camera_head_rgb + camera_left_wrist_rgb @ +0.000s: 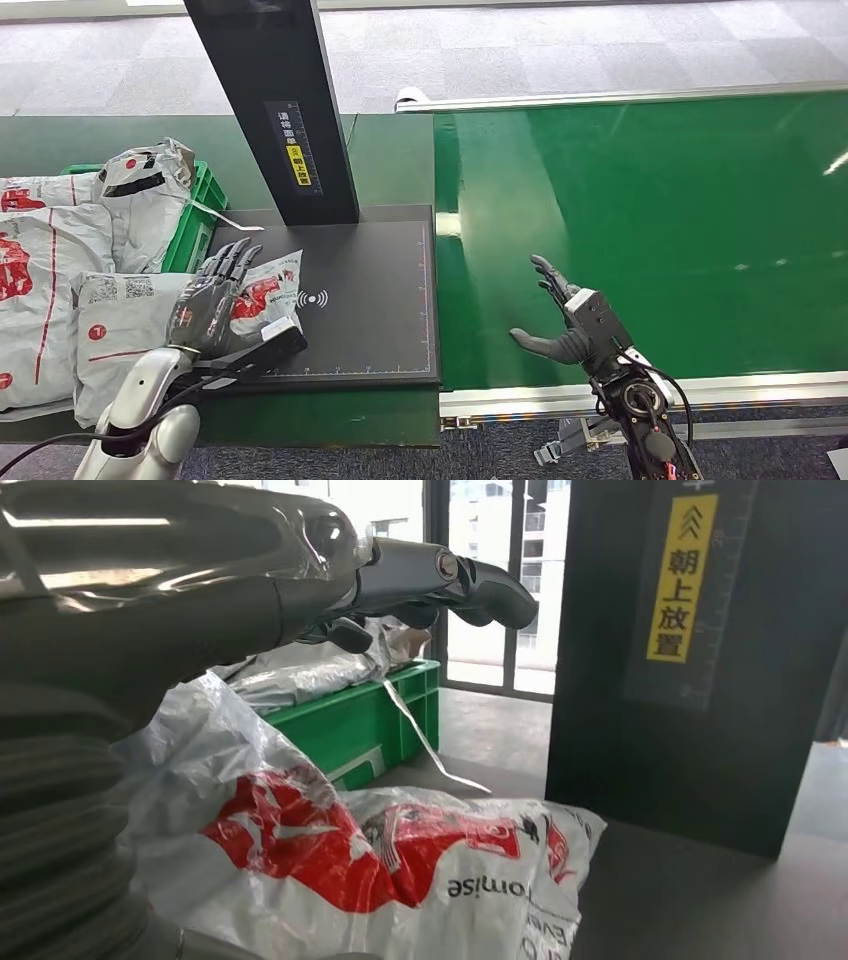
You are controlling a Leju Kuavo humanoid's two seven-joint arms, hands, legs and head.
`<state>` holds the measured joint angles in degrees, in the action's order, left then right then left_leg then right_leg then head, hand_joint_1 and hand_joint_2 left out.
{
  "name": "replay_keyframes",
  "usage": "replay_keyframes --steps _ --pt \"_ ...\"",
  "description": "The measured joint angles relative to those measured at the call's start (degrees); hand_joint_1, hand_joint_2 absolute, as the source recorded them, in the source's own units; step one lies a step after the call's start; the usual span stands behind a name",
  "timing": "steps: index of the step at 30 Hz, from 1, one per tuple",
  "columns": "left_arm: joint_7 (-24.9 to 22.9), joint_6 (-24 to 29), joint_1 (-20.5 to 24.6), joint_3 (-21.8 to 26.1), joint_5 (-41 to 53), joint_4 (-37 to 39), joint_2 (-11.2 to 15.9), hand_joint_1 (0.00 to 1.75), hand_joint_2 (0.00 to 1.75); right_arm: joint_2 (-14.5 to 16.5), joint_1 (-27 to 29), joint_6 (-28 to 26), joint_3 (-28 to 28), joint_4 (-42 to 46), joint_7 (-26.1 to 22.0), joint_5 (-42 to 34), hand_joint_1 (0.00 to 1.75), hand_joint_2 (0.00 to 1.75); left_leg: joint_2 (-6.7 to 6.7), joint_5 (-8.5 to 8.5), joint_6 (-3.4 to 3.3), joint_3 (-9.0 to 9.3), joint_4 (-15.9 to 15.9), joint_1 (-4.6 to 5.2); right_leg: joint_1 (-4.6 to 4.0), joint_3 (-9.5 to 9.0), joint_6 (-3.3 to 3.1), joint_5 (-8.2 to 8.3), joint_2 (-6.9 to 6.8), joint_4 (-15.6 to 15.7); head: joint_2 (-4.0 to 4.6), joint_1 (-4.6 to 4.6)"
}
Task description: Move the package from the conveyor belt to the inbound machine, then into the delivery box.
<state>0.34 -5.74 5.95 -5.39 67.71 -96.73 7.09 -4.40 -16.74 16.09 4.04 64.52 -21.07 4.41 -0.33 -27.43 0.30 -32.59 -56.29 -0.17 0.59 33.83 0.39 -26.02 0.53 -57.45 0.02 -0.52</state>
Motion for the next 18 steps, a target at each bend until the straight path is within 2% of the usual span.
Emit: replay_keyframes --steps 9,10,13,14,15,18 --pt "0.0 -4.3 0.0 -6.8 1.3 3.5 0.9 0.03 1.75 0.1 -0.7 0.5 0.0 -0.4 -0.1 0.3 0.00 1.75 -0.01 0.00 0.00 -0.01 0.0 0.01 0.01 -0.01 0.00 0.00 0.00 0.0 0.00 0.01" --pt "-0.2 -4.7 -0.1 -7.4 1.4 3.6 0.9 0.35 1.75 0.1 -0.7 0.6 0.0 -0.4 -0.1 0.4 0.00 1.75 -0.02 0.00 0.00 -0.01 0.0 0.01 0.01 -0.01 0.00 0.00 0.00 0.0 0.00 0.00" --pt "-0.9 -5.7 -0.4 -8.9 1.8 3.9 0.9 1.55 1.75 0.2 -0.8 0.6 0.0 -0.4 -0.1 0.6 0.00 1.75 -0.02 0.00 0.00 -0.01 0.0 0.00 0.00 -0.01 0.00 0.00 0.00 0.0 0.00 -0.01" --pt "-1.2 -5.9 -0.5 -9.3 1.9 4.0 0.8 1.67 1.75 0.2 -0.8 0.6 0.0 -0.4 -0.1 0.6 0.00 1.75 -0.02 0.00 0.00 -0.01 0.0 0.00 0.00 -0.01 0.00 0.00 0.00 0.0 0.00 -0.01" --pt "-1.4 -6.1 -0.6 -9.6 1.9 4.2 0.8 1.71 1.75 0.3 -0.9 0.6 0.0 -0.5 -0.1 0.6 0.00 1.75 -0.02 0.00 0.00 -0.01 0.0 0.00 0.00 0.00 0.00 0.00 0.00 0.0 0.00 0.00" --pt "-2.1 -6.3 -0.7 -10.3 2.0 4.5 0.7 1.75 1.75 0.4 -1.3 0.6 0.0 -0.8 -0.1 0.7 0.00 1.75 -0.01 0.00 0.00 0.00 0.0 0.00 0.00 -0.01 0.00 0.00 0.00 0.0 0.00 -0.01"
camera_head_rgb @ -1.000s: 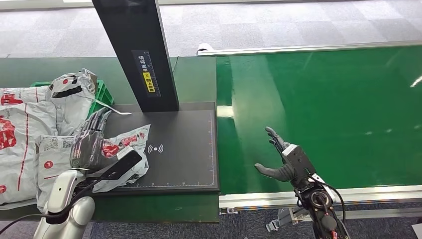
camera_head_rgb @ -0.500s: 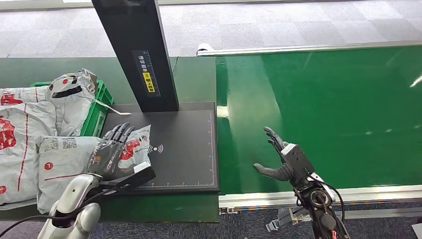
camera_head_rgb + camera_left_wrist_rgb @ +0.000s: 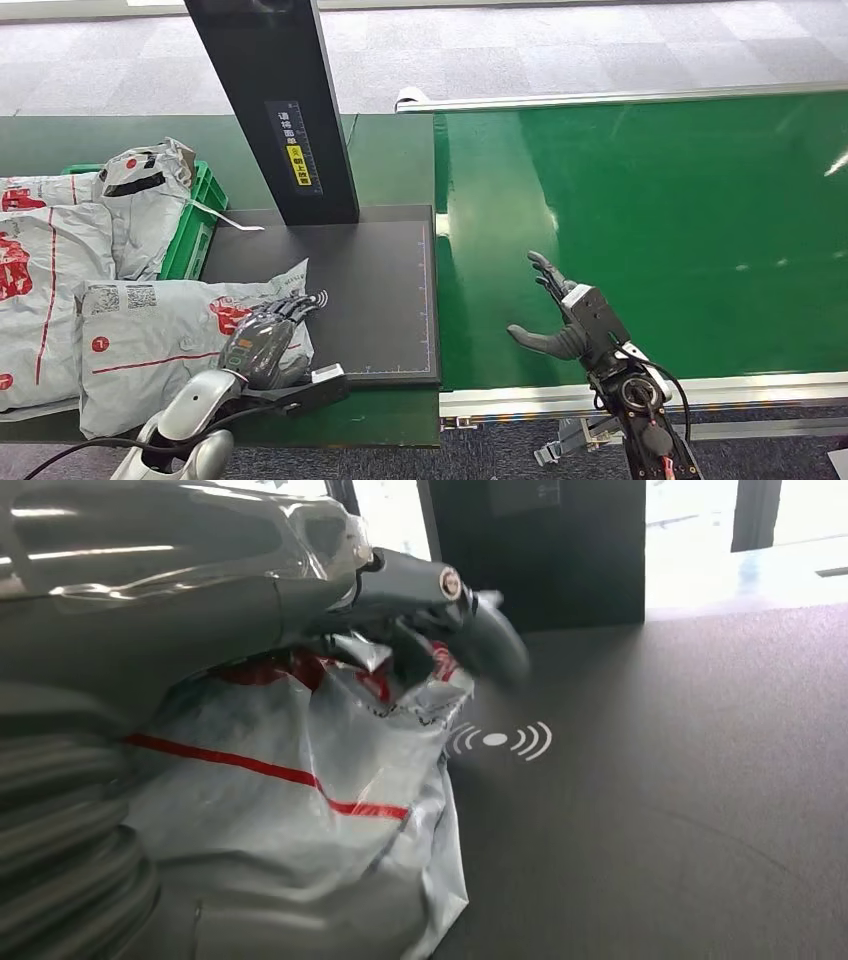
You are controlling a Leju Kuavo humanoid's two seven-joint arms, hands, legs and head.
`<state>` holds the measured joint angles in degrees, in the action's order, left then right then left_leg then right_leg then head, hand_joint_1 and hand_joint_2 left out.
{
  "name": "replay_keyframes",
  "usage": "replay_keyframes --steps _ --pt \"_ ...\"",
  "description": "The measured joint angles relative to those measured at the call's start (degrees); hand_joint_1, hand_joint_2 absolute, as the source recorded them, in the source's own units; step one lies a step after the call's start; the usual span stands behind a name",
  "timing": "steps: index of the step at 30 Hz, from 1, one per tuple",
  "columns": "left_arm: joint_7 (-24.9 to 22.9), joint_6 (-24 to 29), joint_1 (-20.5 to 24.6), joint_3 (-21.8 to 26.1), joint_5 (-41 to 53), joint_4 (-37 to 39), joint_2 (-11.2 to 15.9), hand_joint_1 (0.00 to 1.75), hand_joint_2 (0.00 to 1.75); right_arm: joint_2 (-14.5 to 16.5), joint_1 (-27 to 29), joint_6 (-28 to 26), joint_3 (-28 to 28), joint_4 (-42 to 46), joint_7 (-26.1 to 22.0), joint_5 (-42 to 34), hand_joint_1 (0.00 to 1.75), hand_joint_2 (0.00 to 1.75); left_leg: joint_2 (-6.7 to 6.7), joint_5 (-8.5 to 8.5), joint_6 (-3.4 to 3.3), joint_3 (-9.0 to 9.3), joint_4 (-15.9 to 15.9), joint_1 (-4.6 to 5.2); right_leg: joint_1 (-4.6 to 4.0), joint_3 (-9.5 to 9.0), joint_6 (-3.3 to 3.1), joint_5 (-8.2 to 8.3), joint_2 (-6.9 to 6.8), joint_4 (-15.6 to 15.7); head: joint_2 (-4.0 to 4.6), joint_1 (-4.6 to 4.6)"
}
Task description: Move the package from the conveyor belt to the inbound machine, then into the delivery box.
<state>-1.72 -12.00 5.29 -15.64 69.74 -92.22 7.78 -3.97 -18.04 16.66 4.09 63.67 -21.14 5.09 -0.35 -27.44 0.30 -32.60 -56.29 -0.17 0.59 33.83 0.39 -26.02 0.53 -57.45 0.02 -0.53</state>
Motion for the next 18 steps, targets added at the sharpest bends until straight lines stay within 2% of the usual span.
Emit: replay_keyframes --steps 18 --pt "-2.8 0.7 0.0 0.0 2.1 0.5 -1.5 1.75 1.75 0.5 -1.4 0.0 0.0 -1.5 0.0 0.1 0.00 1.75 0.01 0.00 0.00 0.00 0.0 0.00 0.00 0.00 0.00 0.00 0.00 0.0 0.00 0.01"
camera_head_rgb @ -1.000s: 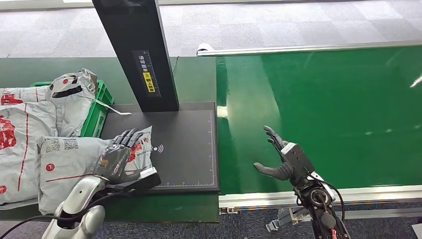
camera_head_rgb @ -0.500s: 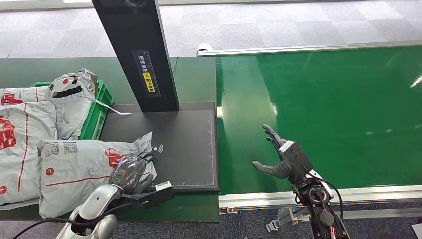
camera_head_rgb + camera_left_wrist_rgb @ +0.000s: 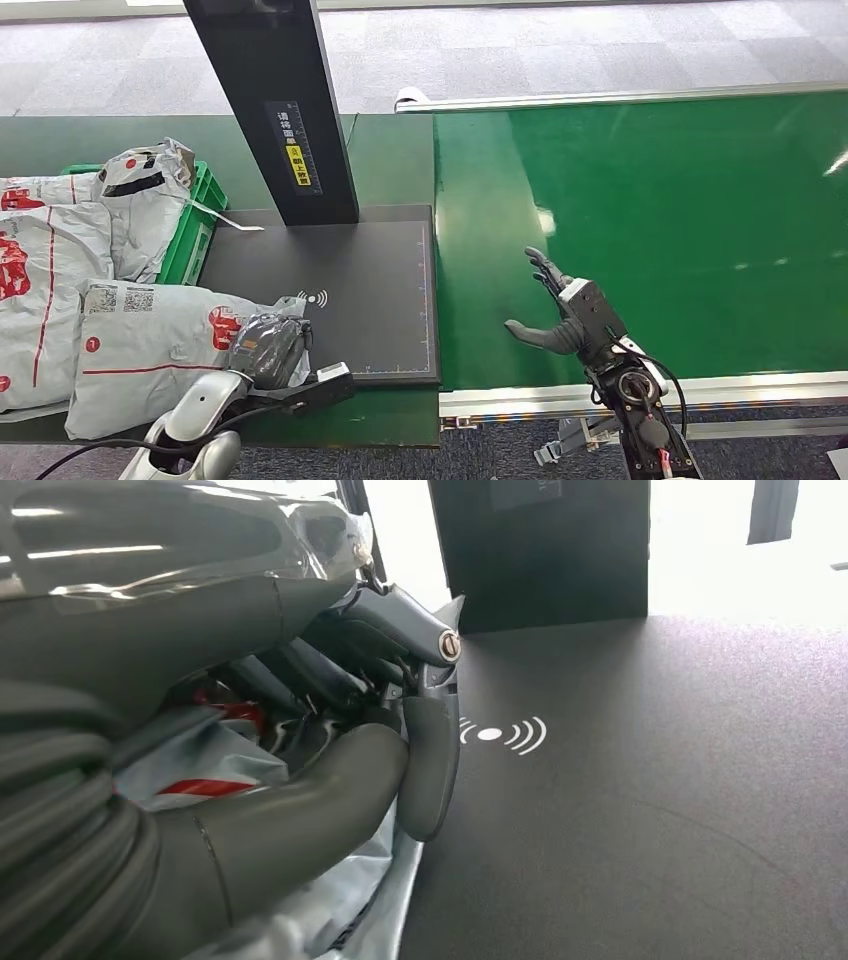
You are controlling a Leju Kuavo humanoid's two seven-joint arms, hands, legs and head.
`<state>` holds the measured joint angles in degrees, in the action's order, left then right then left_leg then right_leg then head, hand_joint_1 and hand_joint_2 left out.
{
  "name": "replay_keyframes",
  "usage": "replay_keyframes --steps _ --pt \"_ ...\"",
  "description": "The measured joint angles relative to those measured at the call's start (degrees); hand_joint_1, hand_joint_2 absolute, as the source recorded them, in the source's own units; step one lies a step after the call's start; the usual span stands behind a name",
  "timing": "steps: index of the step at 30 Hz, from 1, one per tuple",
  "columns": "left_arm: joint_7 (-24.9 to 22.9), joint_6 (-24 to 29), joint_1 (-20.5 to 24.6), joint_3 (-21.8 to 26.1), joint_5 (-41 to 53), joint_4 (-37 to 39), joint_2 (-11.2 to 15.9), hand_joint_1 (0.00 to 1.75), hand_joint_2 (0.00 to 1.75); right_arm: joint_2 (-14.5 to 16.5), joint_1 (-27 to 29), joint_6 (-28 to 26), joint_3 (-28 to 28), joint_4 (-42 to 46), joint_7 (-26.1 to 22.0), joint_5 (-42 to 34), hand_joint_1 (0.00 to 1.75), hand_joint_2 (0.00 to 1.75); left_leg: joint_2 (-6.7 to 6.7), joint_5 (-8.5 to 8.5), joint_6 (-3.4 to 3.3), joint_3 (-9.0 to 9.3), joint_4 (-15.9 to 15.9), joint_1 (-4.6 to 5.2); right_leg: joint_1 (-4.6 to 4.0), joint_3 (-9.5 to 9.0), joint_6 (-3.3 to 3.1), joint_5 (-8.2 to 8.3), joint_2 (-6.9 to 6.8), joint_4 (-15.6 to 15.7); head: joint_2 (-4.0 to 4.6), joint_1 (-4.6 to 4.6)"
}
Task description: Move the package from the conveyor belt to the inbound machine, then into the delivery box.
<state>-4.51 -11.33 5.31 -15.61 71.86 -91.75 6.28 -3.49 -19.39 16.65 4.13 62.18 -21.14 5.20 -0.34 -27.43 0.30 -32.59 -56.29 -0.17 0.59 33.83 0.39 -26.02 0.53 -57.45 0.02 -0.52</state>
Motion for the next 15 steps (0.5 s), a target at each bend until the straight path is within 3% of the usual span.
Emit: replay_keyframes --steps 5,15 --pt "-5.0 4.2 0.2 2.0 4.5 0.3 -0.8 1.75 1.75 0.1 0.1 0.0 0.0 0.0 0.0 0.0 0.00 1.75 0.03 0.00 0.00 0.01 0.0 0.00 0.00 0.01 0.00 0.00 0.02 0.0 0.00 -0.01" --pt "-4.7 6.9 0.2 4.3 6.2 0.6 -1.7 1.75 1.75 0.1 0.1 0.0 0.0 0.0 0.0 0.0 0.00 1.75 0.03 0.00 0.00 0.01 0.0 0.00 0.00 0.01 0.00 0.00 0.02 0.0 0.00 0.00"
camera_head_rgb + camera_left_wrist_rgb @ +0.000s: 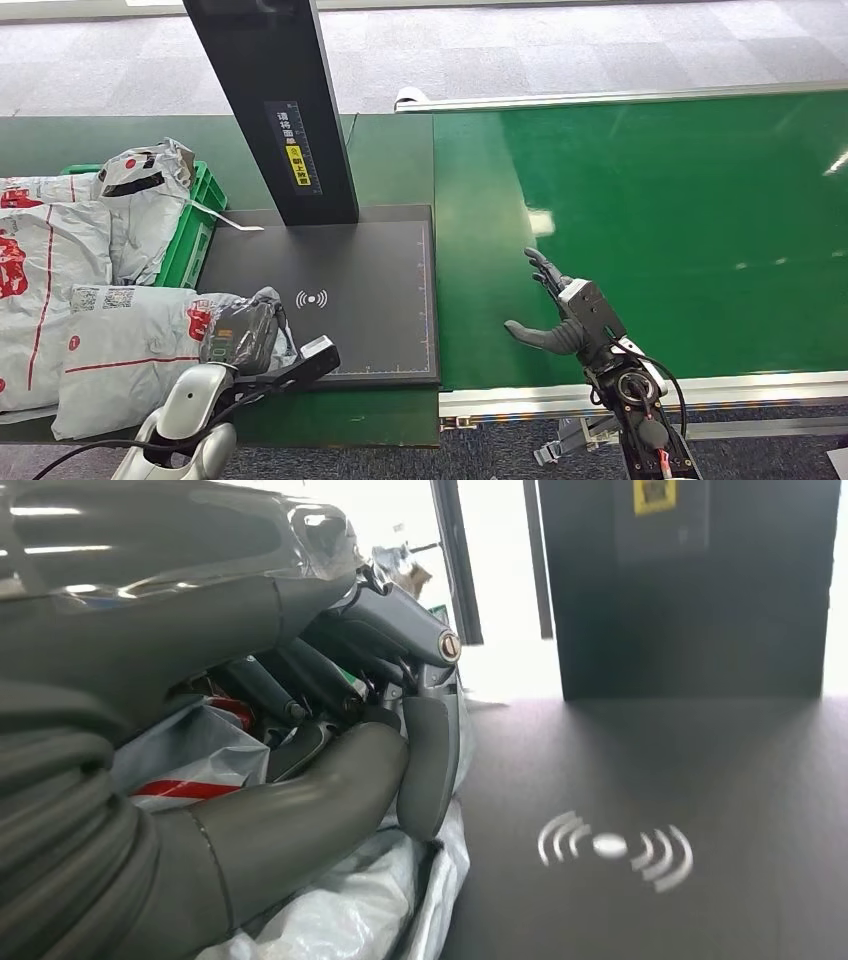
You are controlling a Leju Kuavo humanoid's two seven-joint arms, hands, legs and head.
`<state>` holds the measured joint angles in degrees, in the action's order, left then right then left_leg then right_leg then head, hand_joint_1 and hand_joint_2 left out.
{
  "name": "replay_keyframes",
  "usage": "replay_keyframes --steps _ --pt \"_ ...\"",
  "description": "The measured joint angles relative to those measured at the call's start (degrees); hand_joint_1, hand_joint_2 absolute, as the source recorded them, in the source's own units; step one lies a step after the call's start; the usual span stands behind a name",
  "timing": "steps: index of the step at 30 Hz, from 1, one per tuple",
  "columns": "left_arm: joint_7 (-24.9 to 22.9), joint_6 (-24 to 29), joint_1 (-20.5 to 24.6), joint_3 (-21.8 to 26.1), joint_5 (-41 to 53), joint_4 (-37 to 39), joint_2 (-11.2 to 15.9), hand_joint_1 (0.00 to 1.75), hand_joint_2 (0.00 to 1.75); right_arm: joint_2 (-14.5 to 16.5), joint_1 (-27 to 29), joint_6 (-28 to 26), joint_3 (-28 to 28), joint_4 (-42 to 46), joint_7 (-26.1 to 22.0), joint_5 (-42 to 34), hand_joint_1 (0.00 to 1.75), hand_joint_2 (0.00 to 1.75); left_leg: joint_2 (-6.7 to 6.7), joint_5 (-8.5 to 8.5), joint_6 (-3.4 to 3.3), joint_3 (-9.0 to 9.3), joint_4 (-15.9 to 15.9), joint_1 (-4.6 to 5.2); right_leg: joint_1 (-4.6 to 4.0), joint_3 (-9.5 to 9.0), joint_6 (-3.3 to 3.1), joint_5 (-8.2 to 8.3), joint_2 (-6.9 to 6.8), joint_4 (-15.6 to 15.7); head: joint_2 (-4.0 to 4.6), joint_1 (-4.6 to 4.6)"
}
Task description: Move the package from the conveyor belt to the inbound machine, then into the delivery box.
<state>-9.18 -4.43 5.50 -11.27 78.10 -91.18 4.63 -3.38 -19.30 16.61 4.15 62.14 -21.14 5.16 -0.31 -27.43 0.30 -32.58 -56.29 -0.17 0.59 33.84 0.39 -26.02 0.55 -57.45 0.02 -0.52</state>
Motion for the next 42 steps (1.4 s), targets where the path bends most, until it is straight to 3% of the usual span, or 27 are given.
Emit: replay_keyframes --steps 3,7,9,13,15,19,26,28,30,32,34,35,38,42 --pt "2.9 7.9 -0.1 0.5 1.7 -0.5 -0.2 1.75 1.75 0.0 0.2 0.0 0.0 0.0 -0.1 -0.2 0.00 1.75 -0.01 0.00 0.00 0.00 0.0 0.00 0.00 0.00 0.00 0.00 0.00 0.0 0.00 0.00" --pt "8.2 32.5 0.2 1.9 1.9 -3.5 -0.7 1.75 1.75 0.1 0.7 0.1 0.3 0.3 -0.4 -0.7 0.00 1.75 -0.02 0.00 0.00 -0.02 0.0 0.00 0.00 -0.01 0.00 0.00 -0.01 0.0 0.00 -0.01" --pt "13.9 40.6 0.4 3.7 0.5 -6.7 -1.9 1.75 1.75 0.1 0.8 -0.1 0.8 0.3 -0.8 -1.0 0.00 1.75 -0.02 0.00 0.00 -0.02 0.0 0.00 0.00 -0.01 0.00 0.00 -0.01 0.0 0.00 -0.01" --pt "39.3 42.3 1.0 11.9 -10.9 -14.5 -8.9 1.75 1.75 0.3 0.5 -0.6 2.2 -0.5 -2.2 -1.8 0.00 1.75 -0.01 0.00 0.00 -0.03 0.0 0.01 0.01 -0.02 0.00 0.00 -0.01 0.0 0.00 0.01" --pt "47.4 42.3 1.6 15.7 -17.5 -18.4 -11.9 1.75 1.75 0.3 0.1 -0.7 2.9 -1.2 -2.9 -2.1 0.00 1.75 0.00 0.00 0.00 -0.01 0.0 0.01 0.02 -0.02 0.00 0.00 0.00 0.0 0.00 0.01" --pt "49.2 42.3 3.5 20.1 -22.9 -23.4 -14.9 1.75 1.75 0.3 -0.6 -1.2 3.9 -2.7 -3.9 -2.5 0.00 1.75 -0.07 0.01 0.01 0.01 0.0 0.00 0.00 -0.03 0.00 0.00 -0.07 0.0 0.00 -0.02" --pt "49.2 42.3 7.9 23.7 -22.0 -23.4 -16.7 1.75 1.75 0.3 -1.0 -1.7 4.6 -3.9 -4.4 -3.2 0.00 1.75 -0.06 0.01 0.01 0.02 0.0 -0.01 0.00 -0.04 0.00 0.01 -0.07 0.0 0.00 0.00" --pt "49.1 42.2 8.6 24.2 -21.5 -22.6 -16.9 0.92 1.75 0.3 -1.0 -1.7 4.7 -4.1 -4.5 -3.2 0.00 1.75 -0.06 0.01 0.01 0.03 0.0 0.00 0.00 -0.02 0.00 0.01 -0.07 0.0 0.00 0.00" --pt "46.2 41.0 9.4 24.0 -18.8 -20.1 -16.7 0.05 1.75 0.1 -0.9 -2.1 4.7 -4.1 -4.4 -3.3 0.00 1.75 -0.07 0.01 0.01 0.05 0.0 0.02 0.03 0.00 0.00 0.00 -0.08 0.0 0.00 0.01" --pt "37.2 35.1 9.9 21.8 -14.8 -15.7 -15.1 0.00 1.75 -0.3 -0.2 -2.3 4.6 -3.5 -4.3 -3.6 0.00 1.75 -0.09 0.01 0.01 0.07 0.0 0.03 0.05 -0.02 0.01 0.00 -0.10 0.0 0.00 0.01" --pt "27.1 23.8 10.0 17.6 -14.5 -11.7 -12.2 0.00 1.75 -1.0 0.9 -1.5 4.3 -2.4 -4.2 -3.7 0.00 1.75 -0.06 0.01 0.01 0.05 0.0 0.03 0.04 -0.04 0.00 0.01 -0.08 0.0 0.00 -0.01" --pt "24.9 17.5 9.8 15.4 -16.7 -10.4 -10.5 0.00 1.75 -1.4 1.2 -0.8 4.1 -2.0 -4.1 -3.7 0.00 1.75 -0.02 0.01 0.01 0.03 0.0 0.03 0.04 -0.04 -0.01 0.02 -0.04 0.0 0.00 -0.01" --pt "28.8 4.6 8.9 10.2 -26.9 -8.2 -5.8 0.00 1.75 -2.3 1.2 0.8 3.2 -1.8 -3.9 -3.2 0.00 1.75 0.15 0.01 0.01 0.02 0.0 0.03 0.04 0.01 -0.03 0.04 0.10 0.0 0.00 0.01" --pt "34.9 -4.1 8.3 8.4 -36.8 -7.4 -0.8 0.00 1.75 -3.0 0.4 1.2 2.6 -1.8 -3.2 -3.0 0.00 1.75 0.16 0.00 0.01 0.02 0.0 0.02 0.03 0.05 -0.03 0.04 0.12 0.0 0.00 -0.02"
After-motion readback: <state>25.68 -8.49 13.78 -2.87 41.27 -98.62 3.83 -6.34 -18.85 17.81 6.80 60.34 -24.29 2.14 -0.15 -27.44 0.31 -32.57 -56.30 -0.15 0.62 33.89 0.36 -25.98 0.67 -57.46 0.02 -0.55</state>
